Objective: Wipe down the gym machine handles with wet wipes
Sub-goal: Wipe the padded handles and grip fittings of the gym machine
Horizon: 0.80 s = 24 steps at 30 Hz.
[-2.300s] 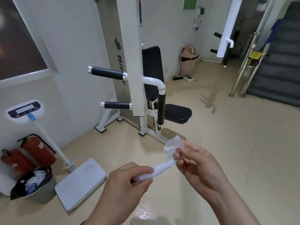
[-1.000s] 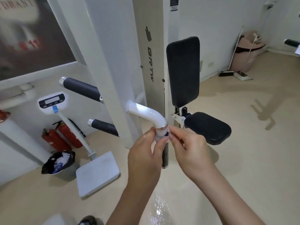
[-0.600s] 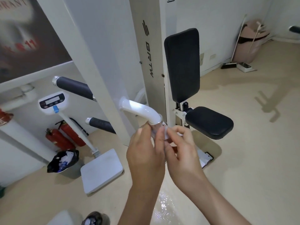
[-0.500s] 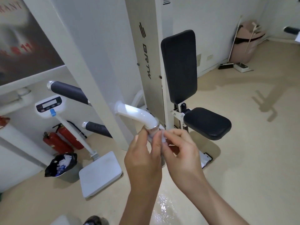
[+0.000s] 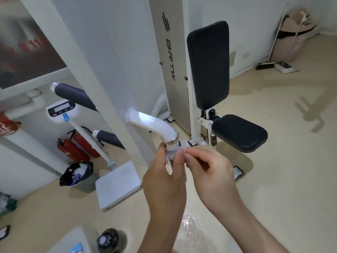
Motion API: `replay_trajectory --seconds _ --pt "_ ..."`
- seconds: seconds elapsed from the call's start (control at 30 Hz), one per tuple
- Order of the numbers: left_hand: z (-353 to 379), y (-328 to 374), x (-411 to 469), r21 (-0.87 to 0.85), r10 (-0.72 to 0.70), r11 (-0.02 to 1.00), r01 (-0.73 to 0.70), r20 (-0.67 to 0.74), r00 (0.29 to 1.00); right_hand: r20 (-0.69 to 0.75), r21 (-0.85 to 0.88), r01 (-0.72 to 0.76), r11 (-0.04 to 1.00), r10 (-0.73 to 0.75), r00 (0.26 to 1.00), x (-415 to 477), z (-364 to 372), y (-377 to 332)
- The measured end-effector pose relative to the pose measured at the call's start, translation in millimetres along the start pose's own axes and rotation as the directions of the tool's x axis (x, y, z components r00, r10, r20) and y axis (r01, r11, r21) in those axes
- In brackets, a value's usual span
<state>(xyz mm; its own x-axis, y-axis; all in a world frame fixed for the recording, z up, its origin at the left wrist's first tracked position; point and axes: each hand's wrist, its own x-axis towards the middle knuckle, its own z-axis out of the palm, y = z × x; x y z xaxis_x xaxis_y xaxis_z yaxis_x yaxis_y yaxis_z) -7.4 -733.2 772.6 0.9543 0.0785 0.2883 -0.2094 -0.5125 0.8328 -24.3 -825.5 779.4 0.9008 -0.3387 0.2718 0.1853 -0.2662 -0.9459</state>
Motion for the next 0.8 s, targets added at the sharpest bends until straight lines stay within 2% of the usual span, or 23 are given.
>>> replay_trajectory --seconds 0.07,0.17,0.3,0.4,0.53,0.63,0.7,0.8 --pt "-1.4 -1.5 -3.5 0.053 0.009 0.999 -0.01 0.026 1.0 -0.03 -0.04 0.021 0.999 -0.022 0.999 5.5 1.2 3.3" --pt "-4.7 -4.9 -0.5 0.11 -0.01 0.994 0.004 0.054 0.999 -0.053 0.02 -0.021 1.0 0.022 0.998 6.0 4.6 3.3" --pt "-6.6 -13.2 6.2 0.171 0.066 0.984 -0.058 -0.042 0.997 -0.07 0.109 -0.071 0.991 0.079 0.994 -3.6 11.9 6.5" --pt "-6.9 -14.5 -2.9 0.104 0.07 0.992 -0.065 -0.041 0.997 -0.027 0.134 -0.051 0.99 0.055 0.998 -8.9 13.6 4.2" --pt "-16.8 -17.0 -12.2 0.052 0.122 0.992 -0.115 -0.147 0.982 0.007 0.101 -0.007 0.995 0.006 1.0 -8.4 13.8 -0.2" --pt "-22.2 -11.4 -10.6 -0.169 0.058 0.981 -0.093 -0.204 0.977 -0.026 0.151 -0.039 0.988 0.044 0.999 -6.5 16.5 -0.3" --pt "-23.1 -9.4 -8.1 -0.213 0.063 0.972 -0.104 -0.19 0.98 -0.1 0.238 -0.077 0.968 0.103 0.99 -9.5 19.7 0.6" --pt "-22.3 -9.3 -8.1 -0.16 0.179 0.968 -0.195 -0.11 0.978 -0.117 0.232 -0.066 0.971 0.095 0.989 -17.9 21.6 1.8"
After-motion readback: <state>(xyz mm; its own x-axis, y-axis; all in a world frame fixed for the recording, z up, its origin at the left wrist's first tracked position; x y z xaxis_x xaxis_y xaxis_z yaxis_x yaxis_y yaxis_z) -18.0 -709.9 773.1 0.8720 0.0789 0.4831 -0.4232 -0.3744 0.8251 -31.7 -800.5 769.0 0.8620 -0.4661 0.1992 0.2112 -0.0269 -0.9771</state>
